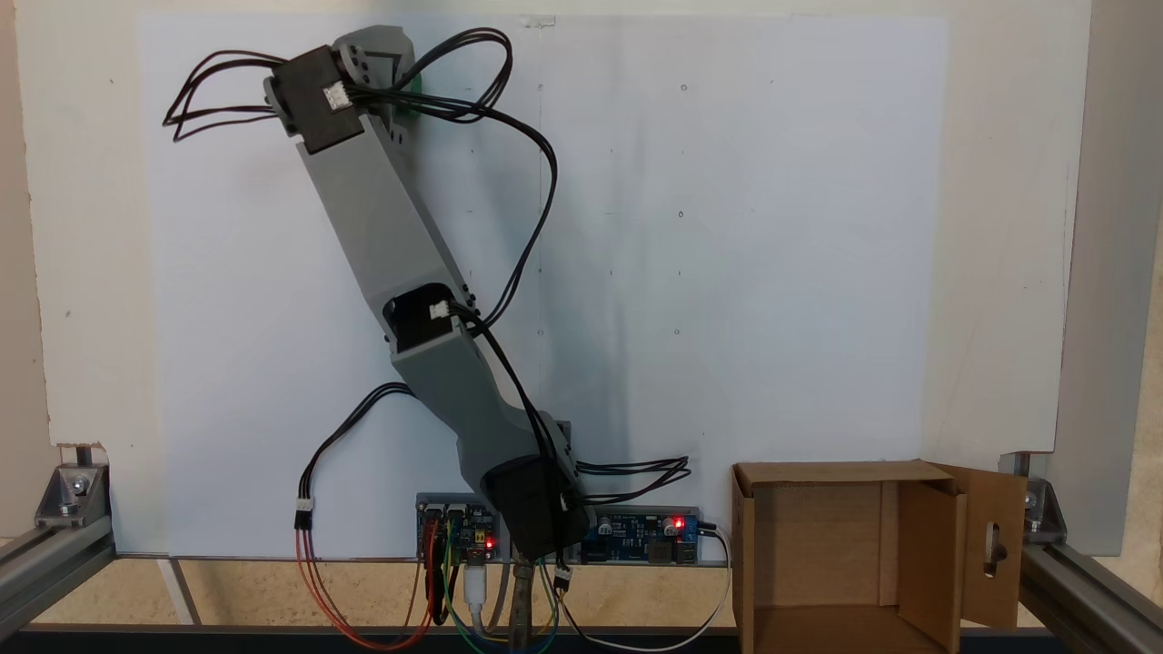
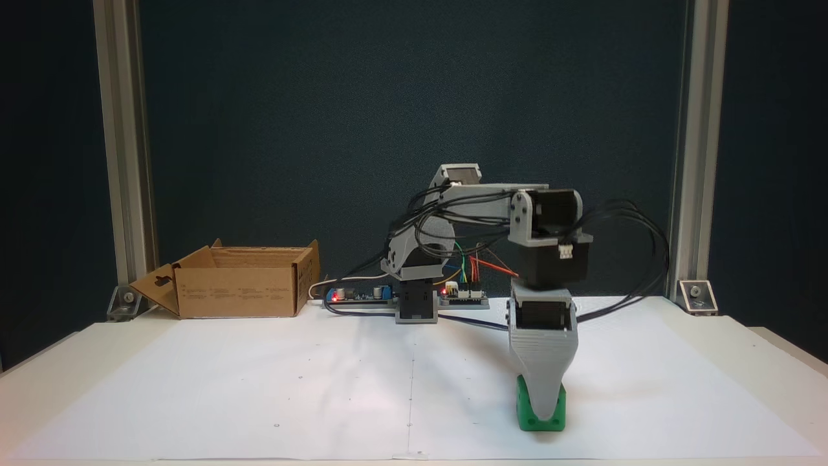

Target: Grasp a green dice and put it in the bin.

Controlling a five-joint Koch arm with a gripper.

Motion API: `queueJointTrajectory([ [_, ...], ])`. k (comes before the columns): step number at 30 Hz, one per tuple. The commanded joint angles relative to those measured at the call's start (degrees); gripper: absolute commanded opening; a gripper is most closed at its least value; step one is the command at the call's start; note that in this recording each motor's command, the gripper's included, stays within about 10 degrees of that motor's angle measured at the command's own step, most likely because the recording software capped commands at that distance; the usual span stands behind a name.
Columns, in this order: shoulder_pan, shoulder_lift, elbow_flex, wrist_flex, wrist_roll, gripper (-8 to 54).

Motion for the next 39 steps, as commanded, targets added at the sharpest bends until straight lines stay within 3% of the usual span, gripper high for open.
queueJointTrajectory([
  [1,0.0,0.8,-4.1,-0.2,3.3,42.9],
  [23,0.3,-1.0,-4.1,-3.7,3.2,39.6],
  [26,0.4,-1.1,-4.1,-3.8,3.2,35.9],
  [30,0.7,-1.1,-4.1,-4.0,3.2,26.4],
  [34,1.1,-1.1,-4.1,-3.9,3.2,12.9],
  [39,2.0,-0.8,-4.1,-2.3,3.3,11.6],
])
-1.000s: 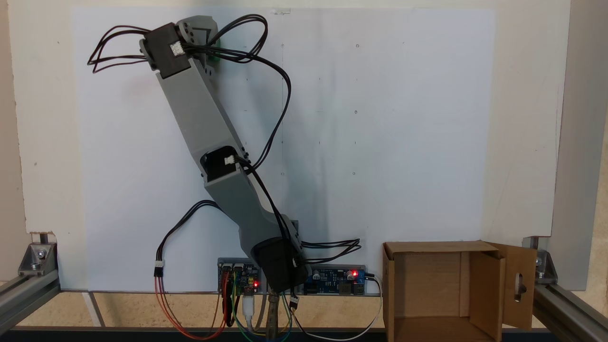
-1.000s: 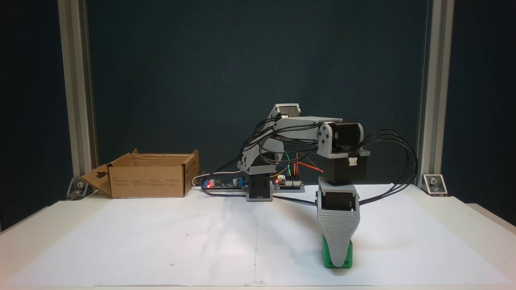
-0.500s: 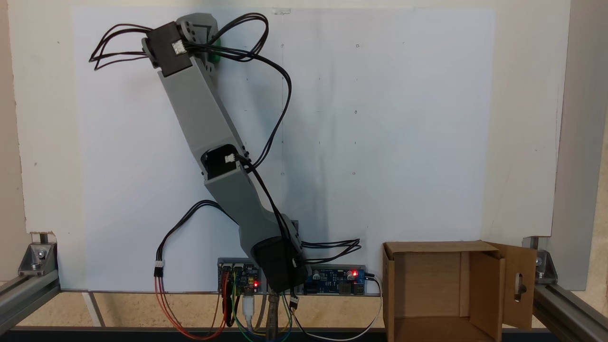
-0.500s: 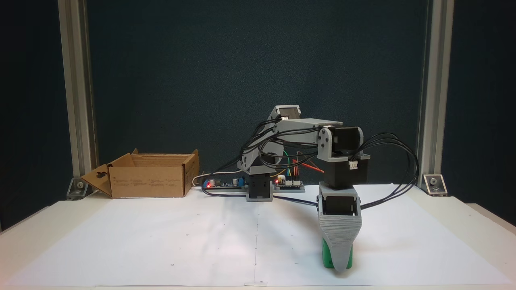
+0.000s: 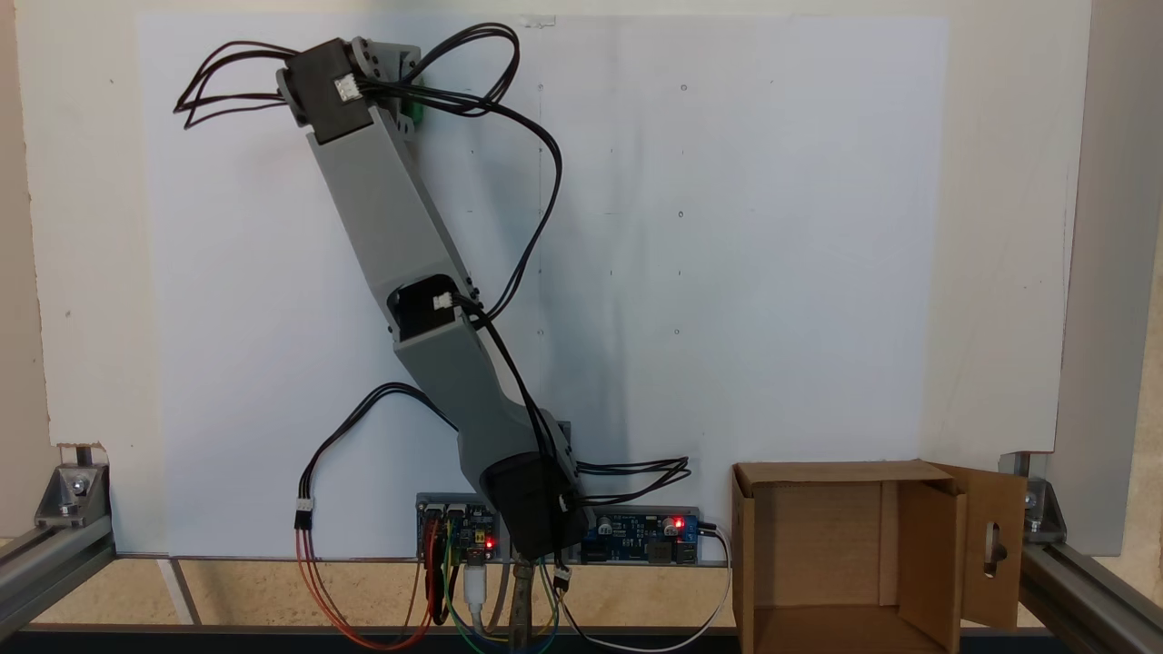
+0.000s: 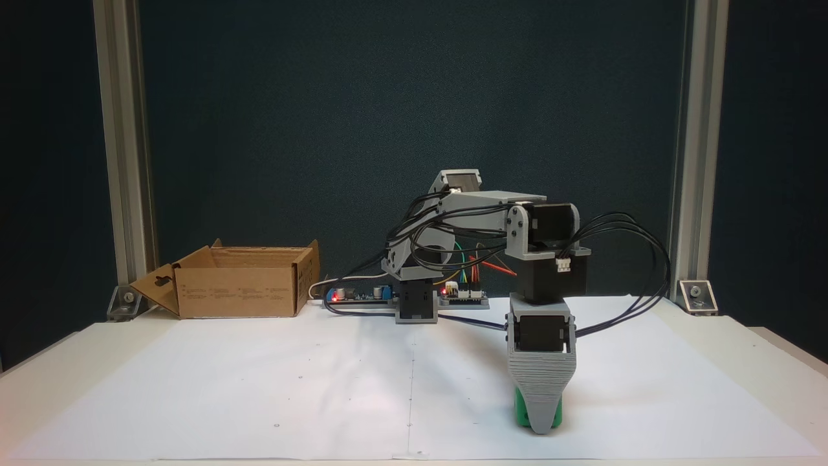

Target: Grasp a green dice and put it in the bin.

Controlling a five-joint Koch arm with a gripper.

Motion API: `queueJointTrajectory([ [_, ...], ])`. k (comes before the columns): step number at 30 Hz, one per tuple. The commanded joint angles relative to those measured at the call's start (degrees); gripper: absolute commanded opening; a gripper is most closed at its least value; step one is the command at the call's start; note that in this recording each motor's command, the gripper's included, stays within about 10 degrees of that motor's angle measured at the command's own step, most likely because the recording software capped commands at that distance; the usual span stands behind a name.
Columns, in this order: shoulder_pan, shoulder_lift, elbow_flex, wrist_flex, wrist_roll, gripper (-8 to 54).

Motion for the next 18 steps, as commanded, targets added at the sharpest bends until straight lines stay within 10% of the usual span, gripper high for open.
queueJointTrajectory([
  [1,0.9,3.1,-3.5,2.5,3.3,11.6],
  [18,10.2,40.0,10.1,10.6,0.4,11.6],
])
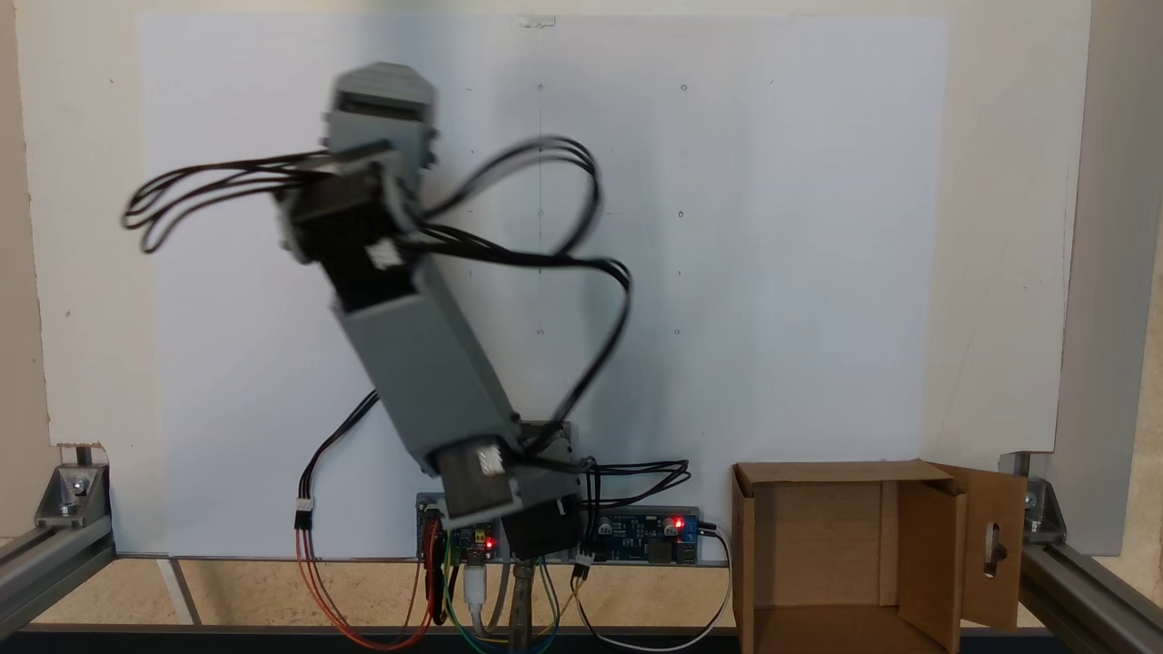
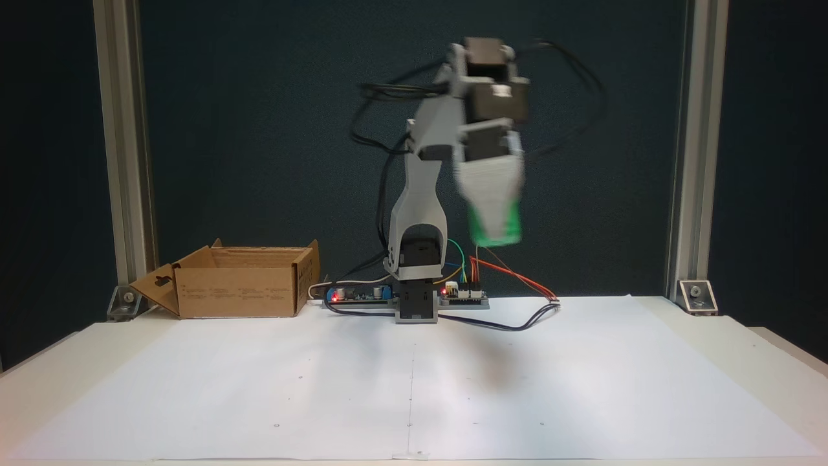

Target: Grasp a green dice and put it in the bin.

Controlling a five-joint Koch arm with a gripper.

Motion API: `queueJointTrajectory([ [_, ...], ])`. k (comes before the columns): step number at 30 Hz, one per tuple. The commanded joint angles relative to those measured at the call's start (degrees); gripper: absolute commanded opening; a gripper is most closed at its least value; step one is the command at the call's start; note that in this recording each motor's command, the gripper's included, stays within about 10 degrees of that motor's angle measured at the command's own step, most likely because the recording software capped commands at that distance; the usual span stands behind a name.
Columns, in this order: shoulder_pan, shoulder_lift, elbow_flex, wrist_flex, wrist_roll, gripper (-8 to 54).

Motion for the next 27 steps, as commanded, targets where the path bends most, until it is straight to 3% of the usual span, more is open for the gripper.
queueJointTrajectory([
  [1,6.2,5.6,2.5,0.6,-1.1,11.6],
  [8,29.8,16.8,21.3,-8.7,-15.7,11.6],
  [15,58.3,23.0,24.6,-8.8,-28.7,11.6],
  [27,103.4,18.9,24.4,-11.1,-46.1,11.6],
])
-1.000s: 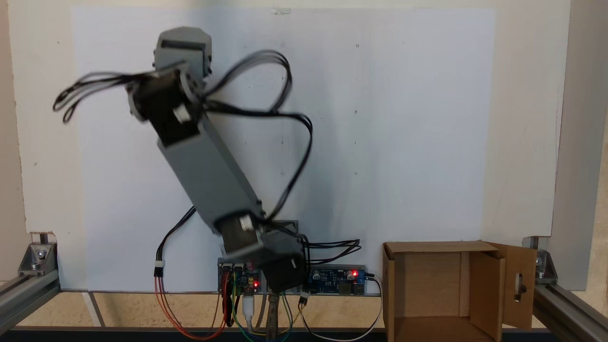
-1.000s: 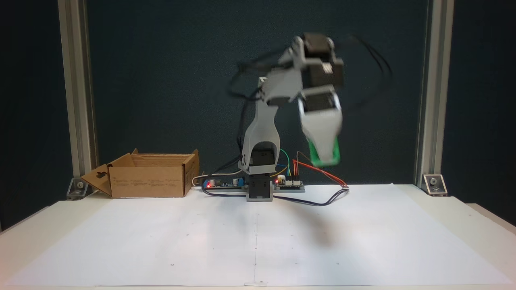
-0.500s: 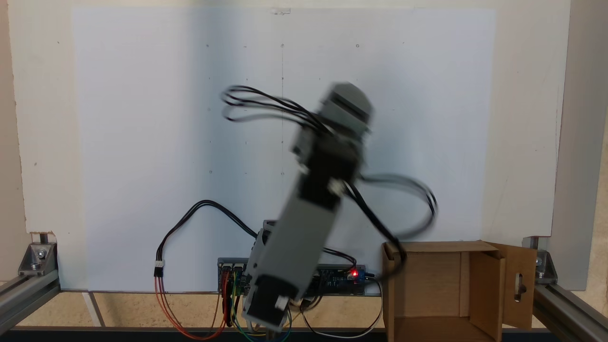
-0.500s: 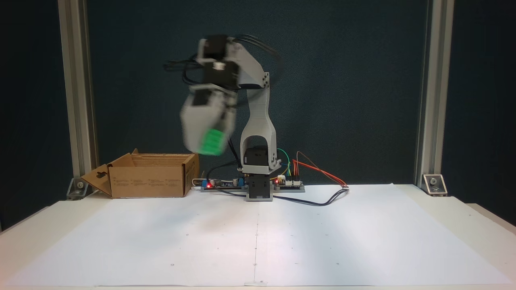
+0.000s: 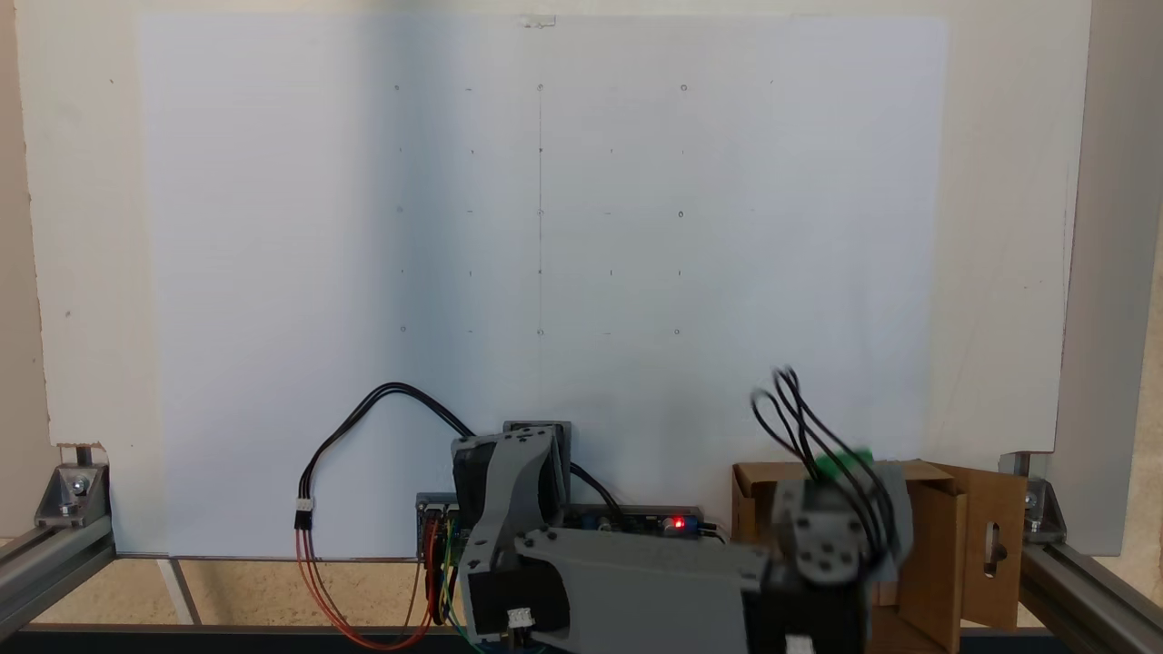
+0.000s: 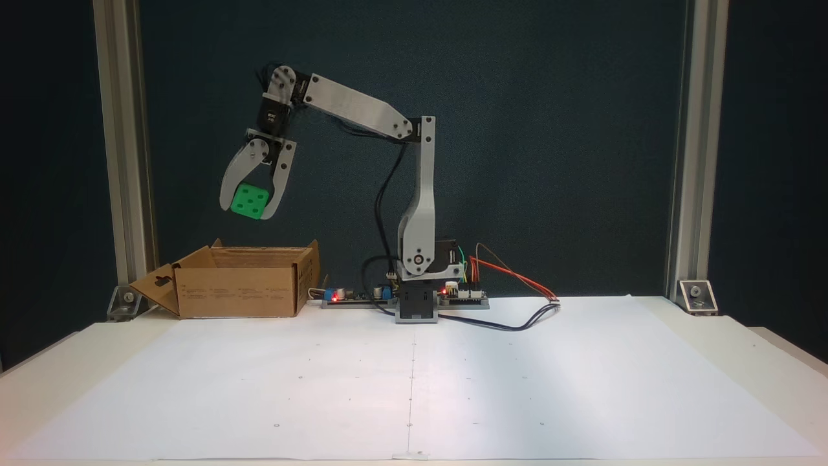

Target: Grasp a green dice and put it in the bin.

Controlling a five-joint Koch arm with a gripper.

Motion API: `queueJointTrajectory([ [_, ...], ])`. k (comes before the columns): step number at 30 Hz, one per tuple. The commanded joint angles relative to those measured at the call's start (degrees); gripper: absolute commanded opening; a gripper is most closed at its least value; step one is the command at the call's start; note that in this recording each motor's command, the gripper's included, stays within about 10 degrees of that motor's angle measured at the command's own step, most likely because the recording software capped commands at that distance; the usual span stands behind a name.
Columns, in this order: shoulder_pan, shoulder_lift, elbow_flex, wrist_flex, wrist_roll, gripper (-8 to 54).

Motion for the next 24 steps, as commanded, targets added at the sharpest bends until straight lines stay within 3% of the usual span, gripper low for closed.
queueJointTrajectory([
  [1,5.7,-2.0,-1.7,-2.5,-6.8,11.6],
  [16,19.8,-21.0,-1.6,-13.7,-16.9,11.6],
  [17,20.1,-21.0,-1.6,-13.6,-16.9,14.4],
  [19,21.1,-21.0,-1.5,-12.9,-16.8,29.0],
  [20,21.3,-21.0,-1.4,-12.1,-16.8,33.2],
  [21,21.6,-21.0,-1.4,-11.5,-16.7,36.3],
  [24,21.9,-21.0,-1.4,-11.2,-16.6,37.1],
])
